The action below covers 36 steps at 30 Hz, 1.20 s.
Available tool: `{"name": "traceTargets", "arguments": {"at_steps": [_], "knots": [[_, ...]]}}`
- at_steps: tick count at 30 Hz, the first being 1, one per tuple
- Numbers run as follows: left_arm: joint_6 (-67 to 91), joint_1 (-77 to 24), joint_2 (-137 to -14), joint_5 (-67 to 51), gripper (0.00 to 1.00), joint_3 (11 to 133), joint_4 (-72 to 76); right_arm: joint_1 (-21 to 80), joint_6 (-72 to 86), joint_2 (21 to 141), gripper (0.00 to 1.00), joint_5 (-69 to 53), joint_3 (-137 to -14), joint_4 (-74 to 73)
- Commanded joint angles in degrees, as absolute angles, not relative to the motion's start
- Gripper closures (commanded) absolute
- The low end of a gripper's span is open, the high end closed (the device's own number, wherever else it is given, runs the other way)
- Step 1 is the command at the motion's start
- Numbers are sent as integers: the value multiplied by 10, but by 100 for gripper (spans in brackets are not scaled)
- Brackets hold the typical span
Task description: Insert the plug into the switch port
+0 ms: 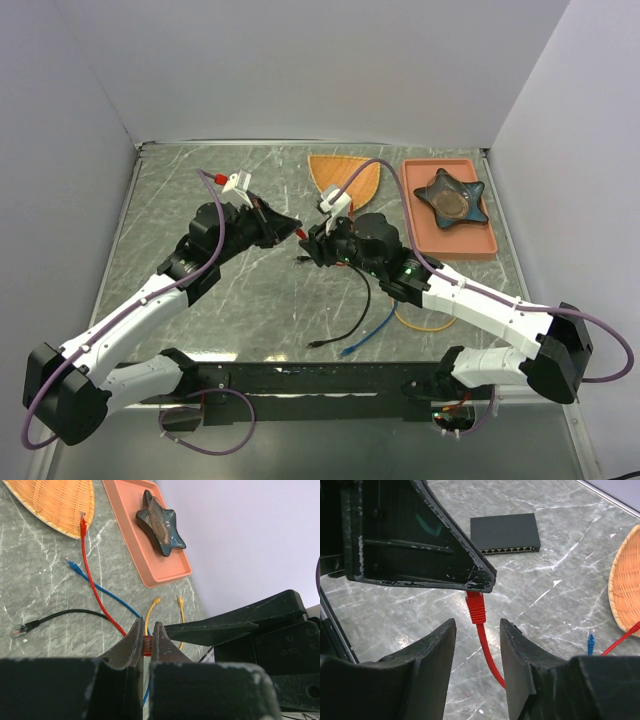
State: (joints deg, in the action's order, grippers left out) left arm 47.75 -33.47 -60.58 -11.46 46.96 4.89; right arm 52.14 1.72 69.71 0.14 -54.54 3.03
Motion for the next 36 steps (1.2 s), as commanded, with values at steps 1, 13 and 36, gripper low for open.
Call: {"name": "traceTargets", "arguments": {"at_steps": [1, 13, 36], "knots": [[483, -338, -594, -108, 99, 495, 62, 520, 25, 699, 53, 18, -573, 61], [483, -339, -597, -113, 99, 492, 64, 520, 36, 712, 56, 25, -575, 64], [479, -339, -607, -113, 99, 493, 62, 491, 82, 739, 100, 4, -586, 81]]}}
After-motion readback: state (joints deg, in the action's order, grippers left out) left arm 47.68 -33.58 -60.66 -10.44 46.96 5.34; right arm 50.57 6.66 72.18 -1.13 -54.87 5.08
